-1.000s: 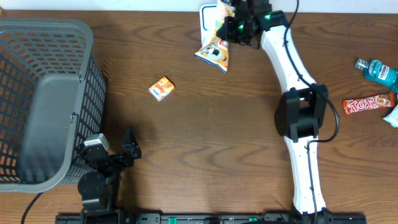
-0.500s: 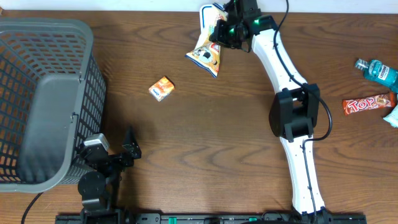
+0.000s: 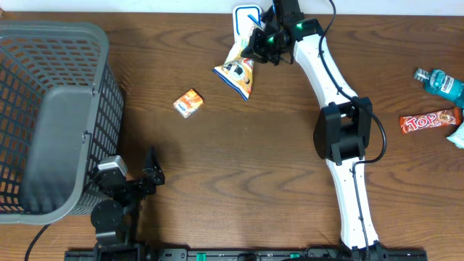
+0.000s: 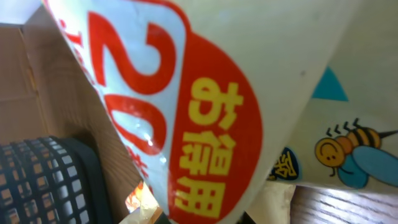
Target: Scan the item barcode
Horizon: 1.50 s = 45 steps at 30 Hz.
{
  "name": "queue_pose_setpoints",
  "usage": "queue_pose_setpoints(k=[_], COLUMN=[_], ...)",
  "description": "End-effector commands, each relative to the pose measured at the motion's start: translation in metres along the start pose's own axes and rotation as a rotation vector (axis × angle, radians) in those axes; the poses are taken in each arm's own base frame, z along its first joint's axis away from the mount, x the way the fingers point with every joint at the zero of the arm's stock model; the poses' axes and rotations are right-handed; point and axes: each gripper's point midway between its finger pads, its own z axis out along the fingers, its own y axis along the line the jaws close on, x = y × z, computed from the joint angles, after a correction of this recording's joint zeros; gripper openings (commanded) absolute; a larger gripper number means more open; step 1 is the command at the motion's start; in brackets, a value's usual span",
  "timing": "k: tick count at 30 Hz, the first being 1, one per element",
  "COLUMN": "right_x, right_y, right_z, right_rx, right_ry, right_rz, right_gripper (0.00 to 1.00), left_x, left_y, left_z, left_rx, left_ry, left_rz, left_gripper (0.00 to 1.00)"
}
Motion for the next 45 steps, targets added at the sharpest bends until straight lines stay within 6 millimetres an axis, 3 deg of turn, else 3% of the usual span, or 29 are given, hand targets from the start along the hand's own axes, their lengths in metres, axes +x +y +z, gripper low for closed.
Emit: queue_pose_setpoints(k=[1,6,10,13,16,19,24,28,31,34,40,41,42,43,45], right_x=[0.004,0.028,0.040,0.035,0.018,-0.002,-0.029,-0.032,-0.029,-0.023,-0.023,-0.024,-0.026,-0.029,-0.034], right_y=[0.021,0.029,0.011,-0.036,-0.108,-0.157,-0.231,-0.289,-0.324,-0.356,-0.377,-0.374,-0.369,-0.362,-0.339], right_z=[-0.012,-0.055,-0.098,-0.130,-0.167,-0.195,-0.224,-0.236,-0.247,-0.274,-0.340,-0.350,-0.360,-0.370,-0.387], right_rx=[-0.079,-0.048,0.019,0.171,0.392,0.508,0.529,0.542,0.562,0.624,0.626,0.616,0.597,0.571,0.498], right_ry=[0.027,0.096,0.141,0.144,0.108,0.037,-0.113,-0.171,-0.203,-0.232,-0.330,-0.347,-0.365,-0.384,-0.418], right_rz=[-0.124,-0.222,-0.260,-0.205,-0.120,-0.065,0.140,0.221,0.270,0.332,0.431,0.435,0.435,0.432,0.415], right_gripper=[0.01,0.01,0.01,0.01,0.01,0.01,0.01,0.01,0.01,0.01,0.02,0.11,0.47,0.99,0.99], left_x=[0.013,0.013,0.013,0.013,0.013,0.013,0.013,0.013,0.013,0.013,0.013,0.013,0.013,0.013,0.013], left_y=[0.004,0.004,0.004,0.004,0.004,0.004,0.004,0.004,0.004,0.004,0.004,0.004,0.004,0.004,0.004], left_z=[0.002,0.002,0.002,0.002,0.002,0.002,0.002,0.002,0.002,0.002,0.002,0.002,0.002,0.002,0.002], left_rx=[-0.012,-0.012,-0.012,-0.012,-0.012,-0.012,-0.012,-0.012,-0.012,-0.012,-0.012,-0.012,-0.012,-0.012,-0.012], left_ry=[0.031,0.031,0.031,0.031,0.031,0.031,0.031,0.031,0.031,0.031,0.031,0.031,0.031,0.031,0.031], left_rz=[0.000,0.000,0.000,0.000,0.000,0.000,0.000,0.000,0.000,0.000,0.000,0.000,0.000,0.000,0.000], left_gripper=[0.98,0.98,0.98,0.98,0.98,0.98,0.98,0.98,0.98,0.98,0.98,0.98,0.98,0.98,0.98])
